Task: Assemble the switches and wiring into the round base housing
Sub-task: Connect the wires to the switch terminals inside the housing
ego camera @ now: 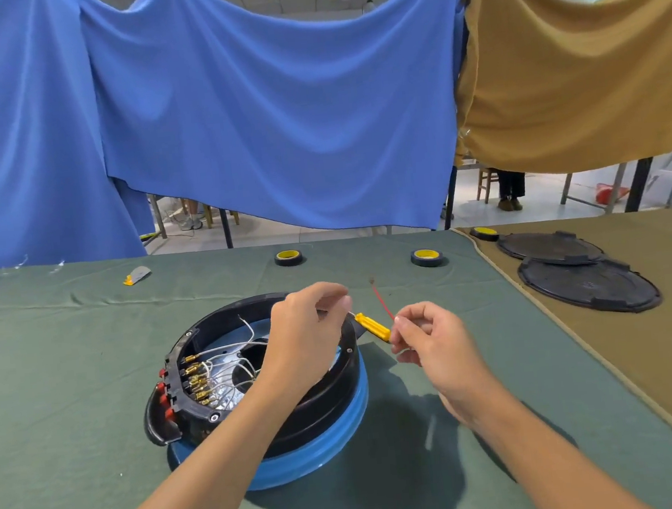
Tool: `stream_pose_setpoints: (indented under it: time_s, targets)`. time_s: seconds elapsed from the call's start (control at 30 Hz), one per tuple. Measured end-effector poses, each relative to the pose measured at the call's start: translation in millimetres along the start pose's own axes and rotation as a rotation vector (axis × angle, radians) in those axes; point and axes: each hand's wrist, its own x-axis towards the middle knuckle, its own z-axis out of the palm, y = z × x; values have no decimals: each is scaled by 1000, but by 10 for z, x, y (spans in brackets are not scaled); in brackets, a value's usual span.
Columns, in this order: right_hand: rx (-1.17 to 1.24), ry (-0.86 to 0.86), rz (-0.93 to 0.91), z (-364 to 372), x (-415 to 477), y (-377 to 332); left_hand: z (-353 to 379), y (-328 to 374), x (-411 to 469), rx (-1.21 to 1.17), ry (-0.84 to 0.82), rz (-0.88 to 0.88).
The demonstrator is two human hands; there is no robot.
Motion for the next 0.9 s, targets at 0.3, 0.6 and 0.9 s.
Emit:
stream_pose_setpoints:
  time_s: [0.3, 0.6, 0.9]
  targets:
    - [128, -147, -1, 314, -38, -266, -154, 197, 18, -542, 117, -45]
    - [-29, -92, -149, 532, 59, -365, -331, 268, 146, -279, 287, 99]
    - [-123, 154, -27, 539, 436, -32, -466, -103, 256, 239, -12, 88]
